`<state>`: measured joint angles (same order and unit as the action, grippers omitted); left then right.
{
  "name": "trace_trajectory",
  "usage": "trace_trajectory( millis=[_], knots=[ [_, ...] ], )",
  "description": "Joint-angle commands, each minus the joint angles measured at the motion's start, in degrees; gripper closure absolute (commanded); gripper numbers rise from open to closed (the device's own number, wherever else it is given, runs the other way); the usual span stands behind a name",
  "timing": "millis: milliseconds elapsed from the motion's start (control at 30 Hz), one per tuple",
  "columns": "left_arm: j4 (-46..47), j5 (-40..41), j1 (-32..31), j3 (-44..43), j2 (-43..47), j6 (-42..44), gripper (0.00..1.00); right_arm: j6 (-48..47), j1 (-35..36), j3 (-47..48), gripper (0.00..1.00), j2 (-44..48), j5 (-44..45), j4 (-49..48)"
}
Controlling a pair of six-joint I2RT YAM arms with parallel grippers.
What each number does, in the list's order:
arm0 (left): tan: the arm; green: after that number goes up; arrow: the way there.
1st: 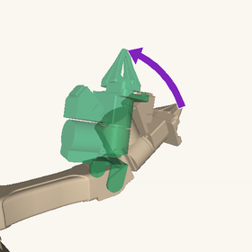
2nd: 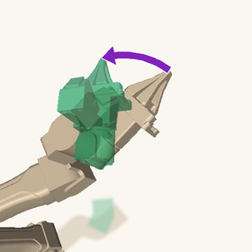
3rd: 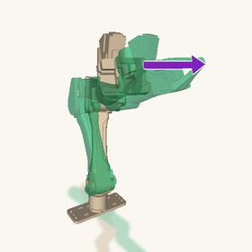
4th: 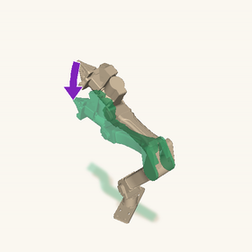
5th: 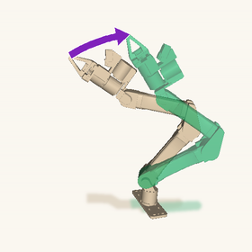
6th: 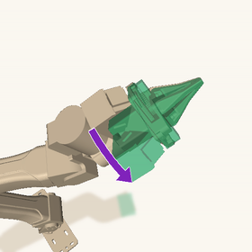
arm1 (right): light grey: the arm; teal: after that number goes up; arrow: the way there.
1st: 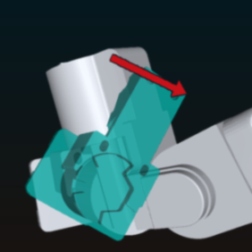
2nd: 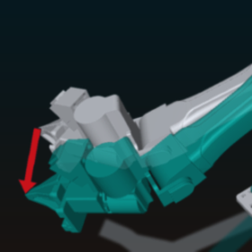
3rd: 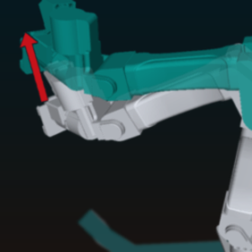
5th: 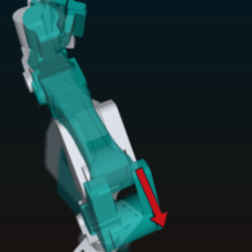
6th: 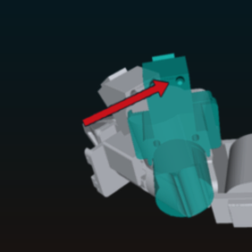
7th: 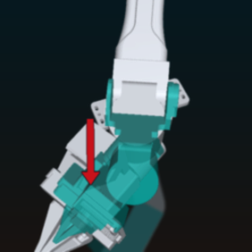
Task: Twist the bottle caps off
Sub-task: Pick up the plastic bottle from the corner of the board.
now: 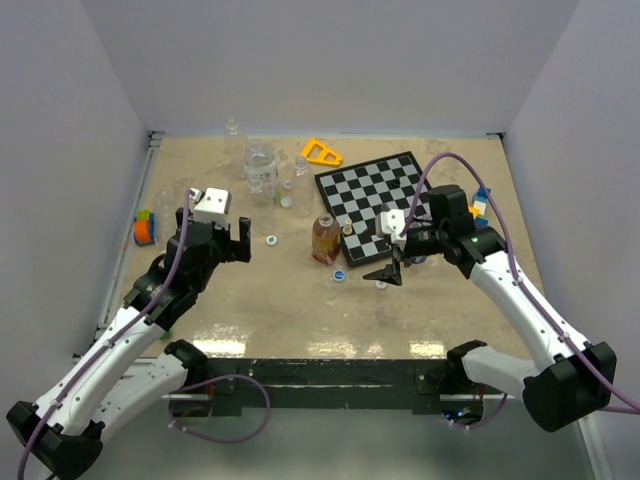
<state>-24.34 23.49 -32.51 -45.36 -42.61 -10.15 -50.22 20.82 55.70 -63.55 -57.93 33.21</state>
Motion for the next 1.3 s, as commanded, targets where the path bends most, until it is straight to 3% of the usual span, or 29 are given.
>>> trace_trajectory(
  millis=[0, 500, 833, 1267],
  knots=[
    [4.29, -6.16, 6.04, 1.85, -0.89, -0.57, 0.00, -0.76, -0.25, -0.42, 0.02, 1.94, 0.28, 0.28],
    [7.90, -11.26, 13.61, 4.93, -6.17, -1.71, 0.00, -0.76, -0.25, -0.42, 0.02, 1.94, 0.28, 0.19],
    [10.54, -19.08, 19.50, 5.37, -8.54, -3.47, 0.00, -0.76, -0.25, -0.42, 0.02, 2.20, 0.28, 0.19],
    [12.12, -22.43, 22.93, 4.41, -12.85, -4.08, 0.00, -0.85, -0.25, -0.68, 0.02, 2.82, 0.36, 0.19]
  ],
)
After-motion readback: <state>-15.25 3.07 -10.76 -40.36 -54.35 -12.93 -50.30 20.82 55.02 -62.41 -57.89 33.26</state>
